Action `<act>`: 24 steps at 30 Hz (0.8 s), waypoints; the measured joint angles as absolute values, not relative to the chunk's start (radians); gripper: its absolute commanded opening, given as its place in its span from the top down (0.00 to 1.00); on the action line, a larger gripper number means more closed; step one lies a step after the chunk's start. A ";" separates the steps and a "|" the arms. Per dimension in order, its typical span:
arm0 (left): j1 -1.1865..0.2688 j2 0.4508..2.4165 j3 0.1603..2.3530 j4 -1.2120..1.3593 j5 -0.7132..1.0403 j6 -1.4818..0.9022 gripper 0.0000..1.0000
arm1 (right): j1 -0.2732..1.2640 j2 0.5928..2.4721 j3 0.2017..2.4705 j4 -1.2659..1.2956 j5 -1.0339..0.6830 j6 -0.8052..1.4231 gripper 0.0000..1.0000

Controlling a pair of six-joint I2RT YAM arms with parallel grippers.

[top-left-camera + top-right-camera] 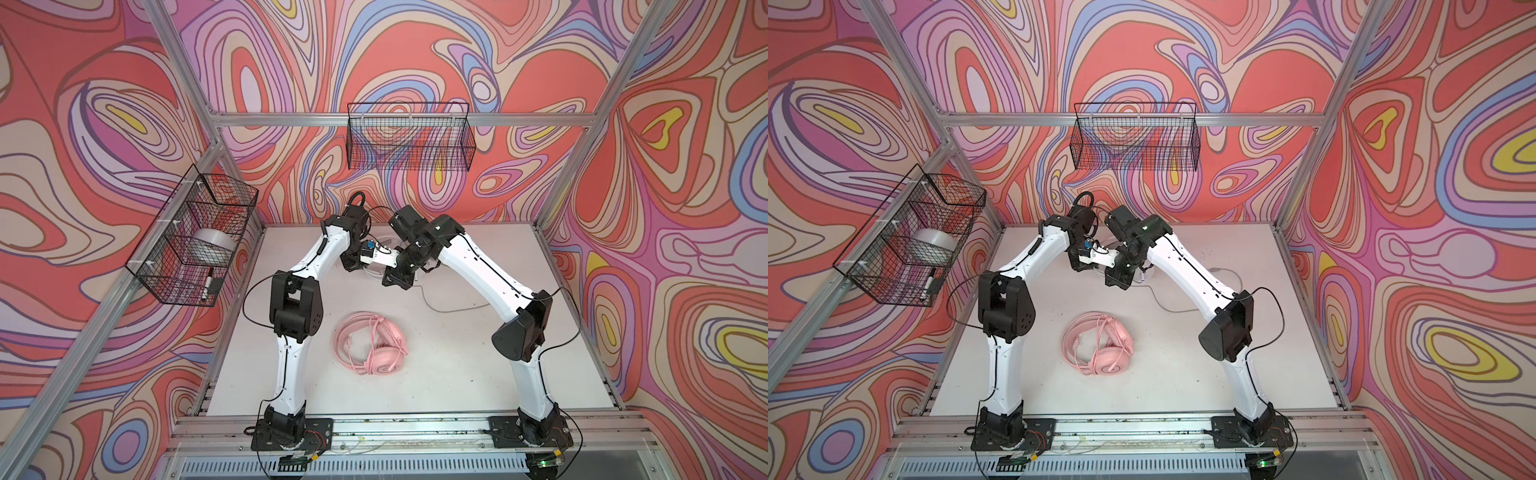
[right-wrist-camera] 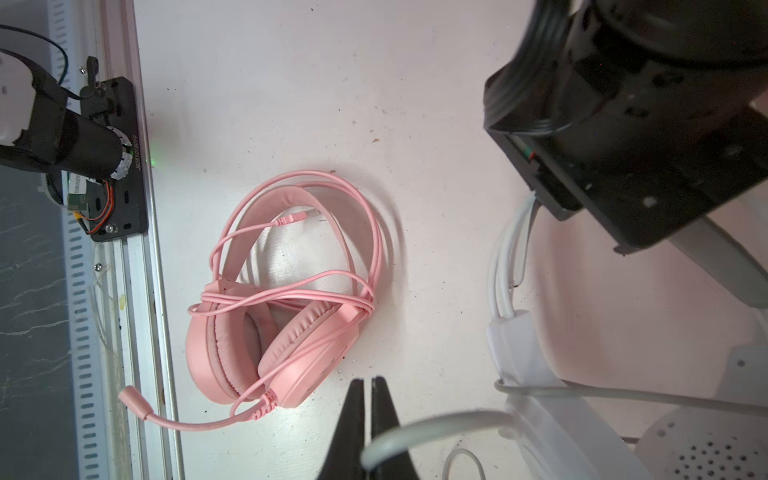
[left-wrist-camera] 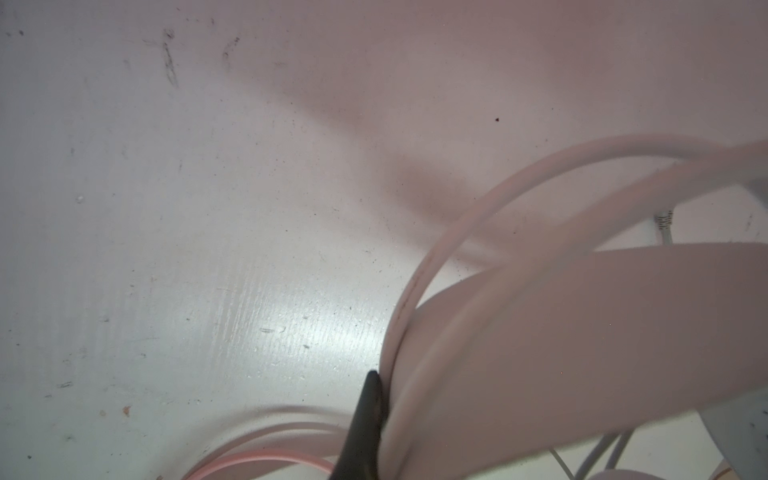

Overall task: Wrap the headphones
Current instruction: 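Wrap the grey cable over the white headset band with the right gripper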

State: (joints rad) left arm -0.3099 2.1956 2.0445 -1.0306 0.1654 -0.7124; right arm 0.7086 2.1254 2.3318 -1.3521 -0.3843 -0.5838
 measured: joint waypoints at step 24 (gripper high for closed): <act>-0.295 2.197 1.976 -0.915 0.324 -0.789 1.00 | 0.709 2.127 2.260 -1.335 -0.440 -0.541 1.00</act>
